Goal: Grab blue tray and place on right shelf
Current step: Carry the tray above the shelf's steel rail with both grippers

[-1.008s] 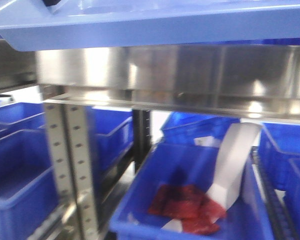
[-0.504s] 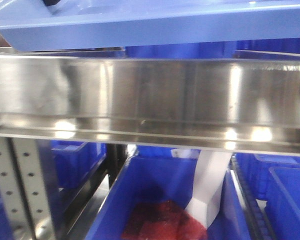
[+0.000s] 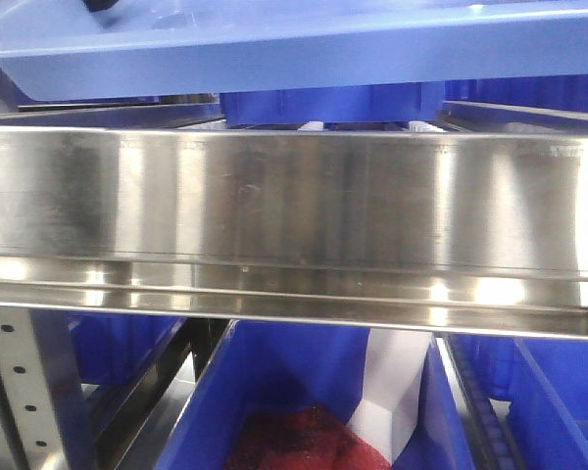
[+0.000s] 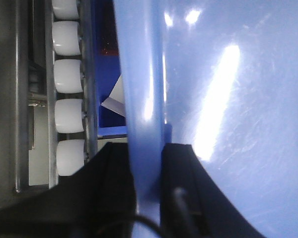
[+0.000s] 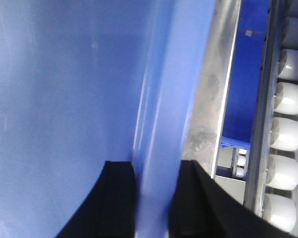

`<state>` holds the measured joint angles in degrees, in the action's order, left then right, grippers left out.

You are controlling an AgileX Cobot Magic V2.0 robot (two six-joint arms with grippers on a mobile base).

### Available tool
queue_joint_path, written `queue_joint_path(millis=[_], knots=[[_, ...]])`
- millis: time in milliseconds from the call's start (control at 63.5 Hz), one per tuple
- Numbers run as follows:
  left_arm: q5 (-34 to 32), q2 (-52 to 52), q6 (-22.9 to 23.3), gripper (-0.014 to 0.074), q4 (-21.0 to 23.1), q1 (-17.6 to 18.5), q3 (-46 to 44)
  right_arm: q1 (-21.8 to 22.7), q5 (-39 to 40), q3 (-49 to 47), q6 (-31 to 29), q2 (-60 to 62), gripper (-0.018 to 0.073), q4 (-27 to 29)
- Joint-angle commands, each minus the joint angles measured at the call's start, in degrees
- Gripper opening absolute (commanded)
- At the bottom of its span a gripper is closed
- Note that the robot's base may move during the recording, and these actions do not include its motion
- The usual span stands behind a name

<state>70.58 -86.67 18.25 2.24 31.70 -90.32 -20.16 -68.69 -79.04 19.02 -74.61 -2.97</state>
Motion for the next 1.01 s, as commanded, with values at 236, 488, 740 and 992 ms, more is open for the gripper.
queue_joint_path(millis=[236,488,740,992], knots=[[6.14,2.17,-1.79,-0.0048,0.90,0.64,-1.34,0.09,3.71,-1.72,-1.11,1.54,0.0057,-0.95],[6.14,2.17,-1.79,-0.0048,0.90,0.64,-1.34,0.09,3.71,-1.72,-1.11,1.54,0.0057,-0.95],[6.14,2.17,-1.79,-0.0048,0.90,0.64,-1.34,0.09,3.71,-1.72,-1.11,1.54,0.0057,-0.95],[6.14,2.17,-1.79,-0.0048,0.98,0.64,-1.34,0.09,3.76,-1.72,-1.11,1.54,0.0057,-0.95]])
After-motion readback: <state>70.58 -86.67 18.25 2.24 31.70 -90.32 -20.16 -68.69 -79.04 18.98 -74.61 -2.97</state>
